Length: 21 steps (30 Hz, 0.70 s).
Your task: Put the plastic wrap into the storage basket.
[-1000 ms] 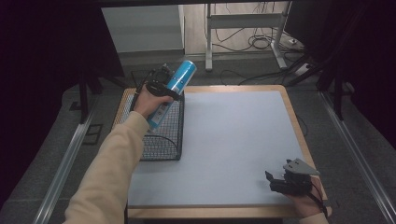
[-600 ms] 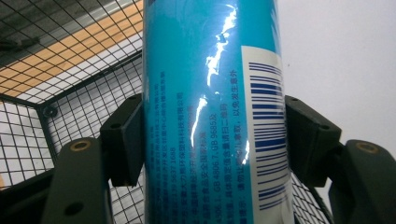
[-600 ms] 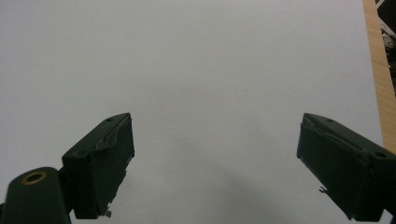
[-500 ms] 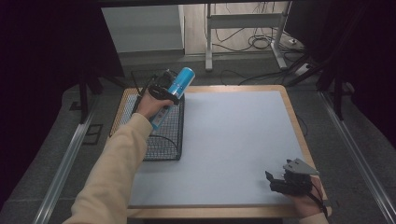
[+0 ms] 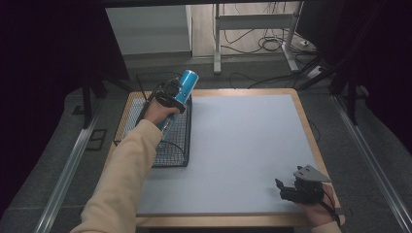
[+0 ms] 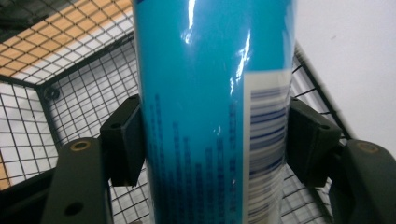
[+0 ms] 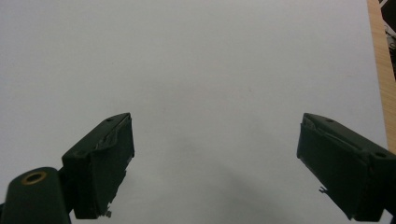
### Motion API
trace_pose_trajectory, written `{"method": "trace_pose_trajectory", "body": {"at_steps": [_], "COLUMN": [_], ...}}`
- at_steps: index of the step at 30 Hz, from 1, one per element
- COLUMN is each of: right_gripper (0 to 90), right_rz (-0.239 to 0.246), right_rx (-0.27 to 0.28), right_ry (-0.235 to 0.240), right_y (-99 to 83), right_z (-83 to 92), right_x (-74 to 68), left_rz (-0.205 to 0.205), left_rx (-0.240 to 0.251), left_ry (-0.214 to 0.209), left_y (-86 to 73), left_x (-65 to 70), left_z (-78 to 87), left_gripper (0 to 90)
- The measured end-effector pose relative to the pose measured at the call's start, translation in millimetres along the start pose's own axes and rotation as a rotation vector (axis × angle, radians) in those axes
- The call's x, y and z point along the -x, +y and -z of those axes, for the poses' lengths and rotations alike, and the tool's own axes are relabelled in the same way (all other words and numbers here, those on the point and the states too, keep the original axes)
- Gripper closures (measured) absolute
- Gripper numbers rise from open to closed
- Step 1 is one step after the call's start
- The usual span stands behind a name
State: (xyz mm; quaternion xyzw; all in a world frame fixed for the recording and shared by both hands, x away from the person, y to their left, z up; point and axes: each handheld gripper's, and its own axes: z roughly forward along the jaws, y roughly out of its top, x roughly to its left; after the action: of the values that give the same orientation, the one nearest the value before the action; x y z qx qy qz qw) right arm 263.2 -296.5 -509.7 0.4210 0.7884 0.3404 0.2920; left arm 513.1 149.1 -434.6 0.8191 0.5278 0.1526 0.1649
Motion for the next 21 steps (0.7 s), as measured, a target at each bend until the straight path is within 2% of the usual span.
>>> {"method": "trace_pose_trajectory", "body": {"at_steps": [14,16,18,21], "right_gripper": [11.4,11.4,11.4,11.4], "right_rz": [0.003,0.003,0.003,0.001], "right_rx": [-0.002,-0.004,-0.005,-0.005], "right_ry": [0.000,0.001,0.001,0.001], "right_y": [-0.1,-0.1,-0.1,-0.2], "right_z": [-0.3,-0.4,-0.4,-0.4], "right_x": [-0.5,-0.6,-0.6,-0.4], "left_rz": [-0.007,-0.008,-0.001,0.010], "left_rx": [-0.004,-0.004,0.000,0.062], "left_ry": [0.020,0.018,-0.007,0.000], "left_y": [1.6,1.6,1.3,2.5], "left_x": [0.0,-0.1,-2.1,-3.4], "left_z": [-3.9,-4.0,-2.6,8.9], "left_gripper": [31.5,31.5,30.4,28.3]}}
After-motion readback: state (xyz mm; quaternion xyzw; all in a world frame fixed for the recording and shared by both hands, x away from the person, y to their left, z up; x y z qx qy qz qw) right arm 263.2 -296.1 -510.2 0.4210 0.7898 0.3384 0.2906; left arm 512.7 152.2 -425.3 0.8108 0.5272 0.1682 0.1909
